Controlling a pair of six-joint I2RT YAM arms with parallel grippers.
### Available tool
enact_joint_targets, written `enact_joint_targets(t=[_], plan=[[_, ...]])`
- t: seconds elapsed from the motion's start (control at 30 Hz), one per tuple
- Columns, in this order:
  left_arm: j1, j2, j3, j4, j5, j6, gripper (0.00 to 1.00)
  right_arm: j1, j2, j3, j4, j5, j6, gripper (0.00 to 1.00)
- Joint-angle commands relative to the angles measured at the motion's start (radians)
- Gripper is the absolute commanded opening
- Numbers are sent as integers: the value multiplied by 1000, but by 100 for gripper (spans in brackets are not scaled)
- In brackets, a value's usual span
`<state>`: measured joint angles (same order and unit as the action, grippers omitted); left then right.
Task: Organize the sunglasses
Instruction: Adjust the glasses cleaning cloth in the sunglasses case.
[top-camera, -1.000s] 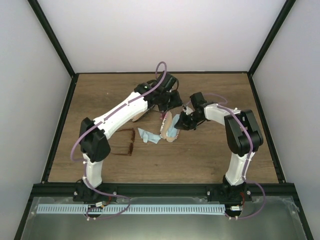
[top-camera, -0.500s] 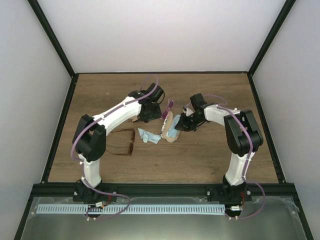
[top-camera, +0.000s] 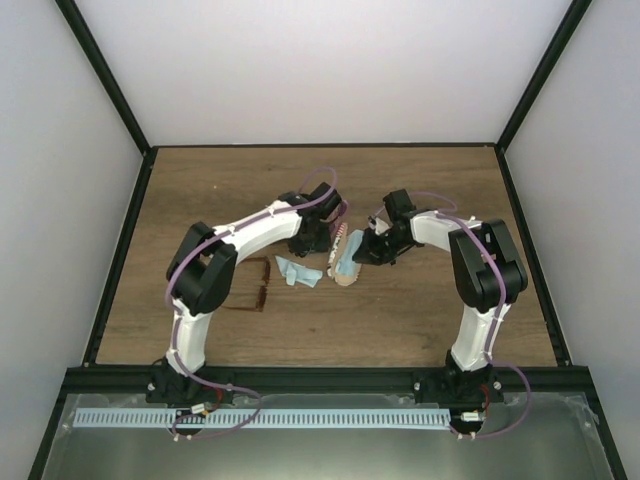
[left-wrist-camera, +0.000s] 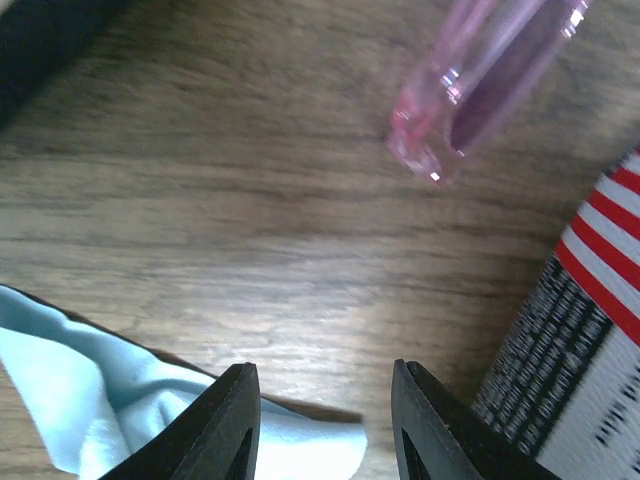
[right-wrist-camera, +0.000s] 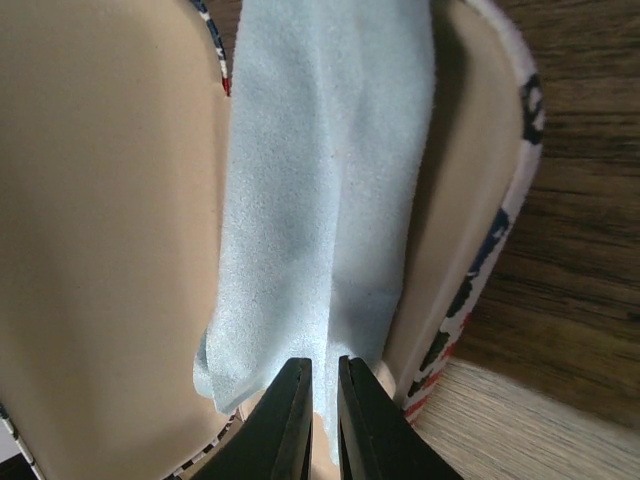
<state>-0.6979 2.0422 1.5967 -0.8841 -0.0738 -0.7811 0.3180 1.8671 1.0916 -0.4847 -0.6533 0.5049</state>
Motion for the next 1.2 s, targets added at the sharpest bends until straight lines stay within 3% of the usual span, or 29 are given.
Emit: enact_joint_targets(t=[0.0,0.27,0.6,1.17], plan=[[-31,11,31,-3,11,12,39,-9,-18,1,6,-10,-22,8],[-40,45,78,-18,20,24,38,-9,-30,10,10,-27,-34,15],[-40,57,88,-17,31,40,38,-7,-54,79,-40,-7,-97,31],[-40,74,116,-9,42,41,38,48,-54,140,-155,115,-157,30]])
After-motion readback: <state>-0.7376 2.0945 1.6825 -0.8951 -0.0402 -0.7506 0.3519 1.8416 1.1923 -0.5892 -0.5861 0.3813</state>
